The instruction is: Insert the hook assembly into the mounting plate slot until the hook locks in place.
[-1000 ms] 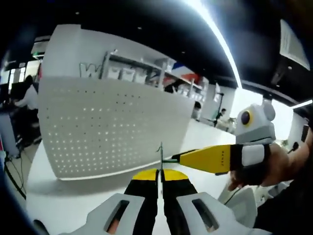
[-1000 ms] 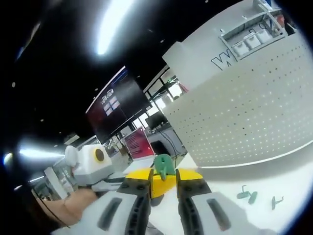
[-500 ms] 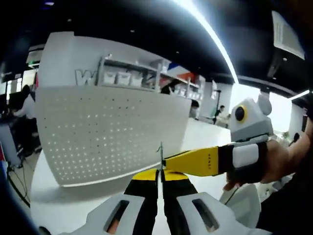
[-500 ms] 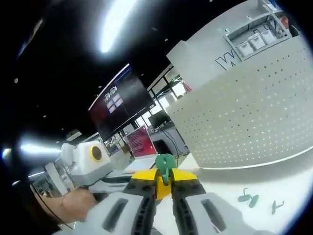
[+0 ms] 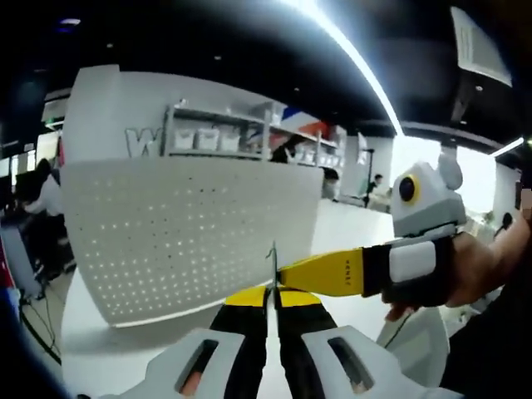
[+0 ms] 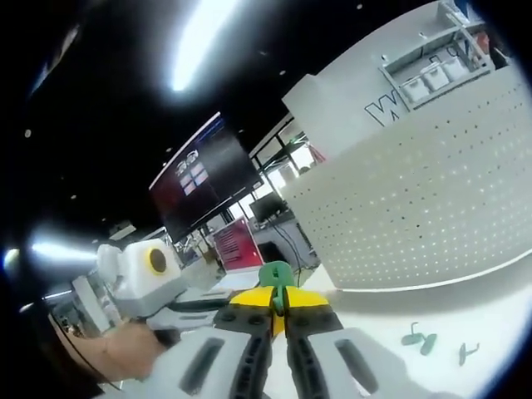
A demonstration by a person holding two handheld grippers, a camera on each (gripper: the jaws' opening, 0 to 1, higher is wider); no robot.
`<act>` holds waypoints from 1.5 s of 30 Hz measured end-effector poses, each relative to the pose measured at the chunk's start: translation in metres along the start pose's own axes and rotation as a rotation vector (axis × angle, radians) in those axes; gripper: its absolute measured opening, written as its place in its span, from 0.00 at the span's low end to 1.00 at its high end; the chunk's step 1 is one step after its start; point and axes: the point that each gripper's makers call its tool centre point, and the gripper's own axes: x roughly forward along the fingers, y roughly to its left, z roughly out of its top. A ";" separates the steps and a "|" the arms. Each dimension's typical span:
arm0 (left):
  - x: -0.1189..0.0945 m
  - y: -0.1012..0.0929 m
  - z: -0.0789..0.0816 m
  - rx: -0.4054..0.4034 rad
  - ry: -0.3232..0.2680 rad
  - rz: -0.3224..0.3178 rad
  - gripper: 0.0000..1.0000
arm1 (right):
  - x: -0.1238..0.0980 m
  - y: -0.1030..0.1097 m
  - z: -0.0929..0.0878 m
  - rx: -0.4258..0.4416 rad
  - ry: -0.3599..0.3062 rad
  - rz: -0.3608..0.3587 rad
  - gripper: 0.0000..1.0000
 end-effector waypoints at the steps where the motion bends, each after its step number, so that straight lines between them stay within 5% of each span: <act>1: -0.001 0.000 0.000 -0.005 -0.006 -0.004 0.03 | 0.001 0.000 0.000 -0.002 0.001 0.003 0.01; 12: -0.004 0.000 -0.003 0.031 0.009 -0.010 0.08 | 0.002 0.002 0.001 -0.044 0.007 0.002 0.00; 30: -0.008 -0.002 -0.014 0.014 0.024 -0.024 0.67 | 0.009 0.003 0.008 -0.214 0.012 0.000 0.00; 35: -0.016 -0.002 0.003 -0.091 -0.074 -0.044 0.77 | 0.008 0.004 0.020 -0.288 -0.045 -0.012 0.00; 45: -0.021 0.001 0.002 -0.051 -0.072 -0.032 0.95 | 0.009 -0.010 0.037 -0.372 -0.096 -0.096 0.00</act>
